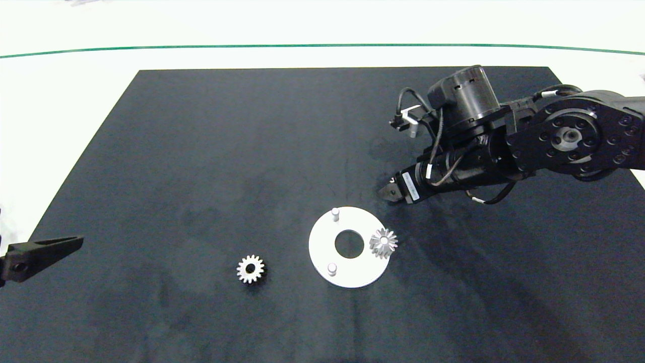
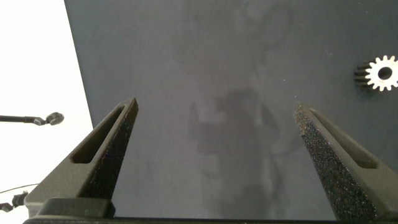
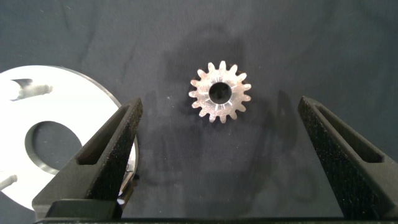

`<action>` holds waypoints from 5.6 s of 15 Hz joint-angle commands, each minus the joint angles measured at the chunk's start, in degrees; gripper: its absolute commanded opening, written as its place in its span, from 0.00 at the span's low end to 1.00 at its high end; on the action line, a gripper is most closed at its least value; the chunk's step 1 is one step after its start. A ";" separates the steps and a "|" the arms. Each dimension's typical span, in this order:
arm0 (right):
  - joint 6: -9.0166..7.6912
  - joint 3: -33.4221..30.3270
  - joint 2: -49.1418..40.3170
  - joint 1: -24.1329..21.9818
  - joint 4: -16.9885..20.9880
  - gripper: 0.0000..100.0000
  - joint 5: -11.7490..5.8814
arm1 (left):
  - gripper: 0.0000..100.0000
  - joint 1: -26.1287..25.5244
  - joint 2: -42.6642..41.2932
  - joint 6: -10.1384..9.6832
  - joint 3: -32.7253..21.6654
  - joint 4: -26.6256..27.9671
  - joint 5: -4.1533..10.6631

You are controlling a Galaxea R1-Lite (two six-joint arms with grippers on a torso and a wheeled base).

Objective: Install three planetary gears onto the carrier pins

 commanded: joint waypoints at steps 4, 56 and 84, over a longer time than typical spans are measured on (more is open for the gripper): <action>0.18 0.61 2.82 -0.41 -4.42 1.00 -0.09 | 1.00 -0.11 0.05 -1.14 -0.19 0.15 -0.04; -1.49 5.35 -1.84 12.33 -14.09 0.22 0.27 | 1.00 -0.37 -0.56 -0.96 -0.36 0.15 0.05; -0.96 3.24 4.32 15.67 -11.63 0.22 -2.02 | 1.00 -0.37 -0.65 -0.26 -0.54 0.15 0.05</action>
